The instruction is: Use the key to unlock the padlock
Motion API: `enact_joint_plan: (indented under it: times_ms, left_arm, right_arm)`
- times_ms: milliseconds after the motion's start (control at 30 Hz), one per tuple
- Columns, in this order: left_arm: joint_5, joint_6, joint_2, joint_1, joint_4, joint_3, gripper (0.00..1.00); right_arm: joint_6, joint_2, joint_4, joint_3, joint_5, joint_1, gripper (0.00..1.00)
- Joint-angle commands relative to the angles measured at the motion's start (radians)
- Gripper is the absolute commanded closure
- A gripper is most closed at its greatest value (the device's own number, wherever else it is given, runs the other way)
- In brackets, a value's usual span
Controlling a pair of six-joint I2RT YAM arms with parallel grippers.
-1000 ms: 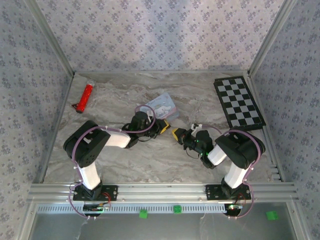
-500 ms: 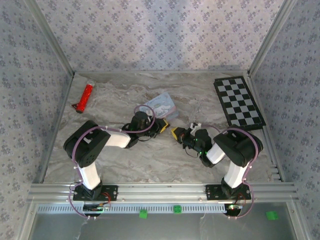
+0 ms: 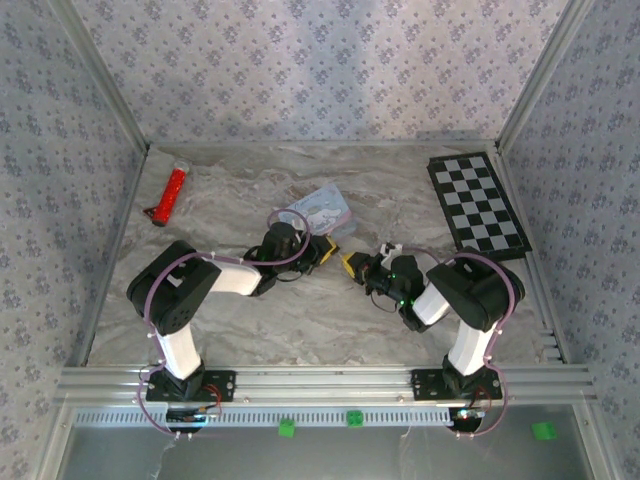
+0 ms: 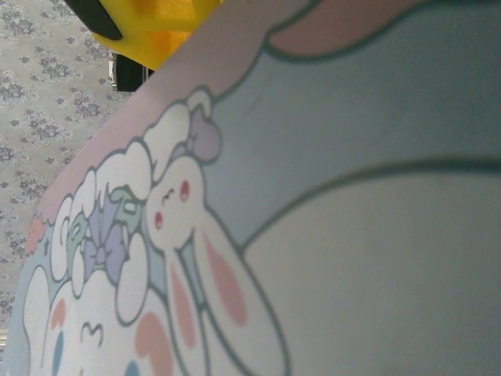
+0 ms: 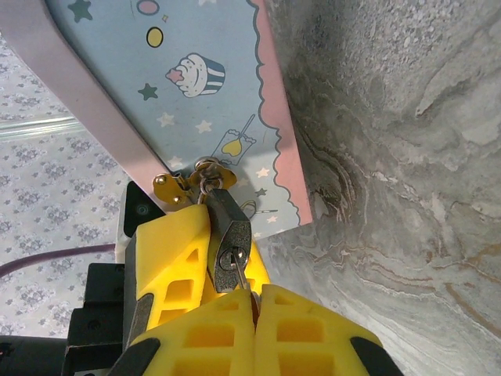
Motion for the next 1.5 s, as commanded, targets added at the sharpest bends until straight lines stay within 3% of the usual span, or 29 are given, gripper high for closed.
enact_joint_plan:
  times_ms: [0, 333, 1200, 1467]
  left_arm:
    - [0.105, -0.028, -0.009, -0.032, 0.059, 0.032, 0.87]
    - [0.103, -0.026, -0.014, -0.032, 0.046, 0.038, 0.87]
    - [0.107, -0.024, -0.012, -0.033, 0.036, 0.048, 0.87]
    - [0.110, -0.025, -0.015, -0.033, 0.039, 0.046, 0.87]
  right_arm:
    - [-0.001, 0.029, 0.009, 0.028, 0.009, -0.016, 1.00]
    - [-0.033, 0.045, 0.008, 0.019, -0.004, -0.038, 1.00]
    - [-0.019, 0.047, 0.009, 0.086, 0.012, 0.058, 1.00]
    - [-0.027, 0.056, 0.009, 0.085, 0.012, 0.036, 1.00]
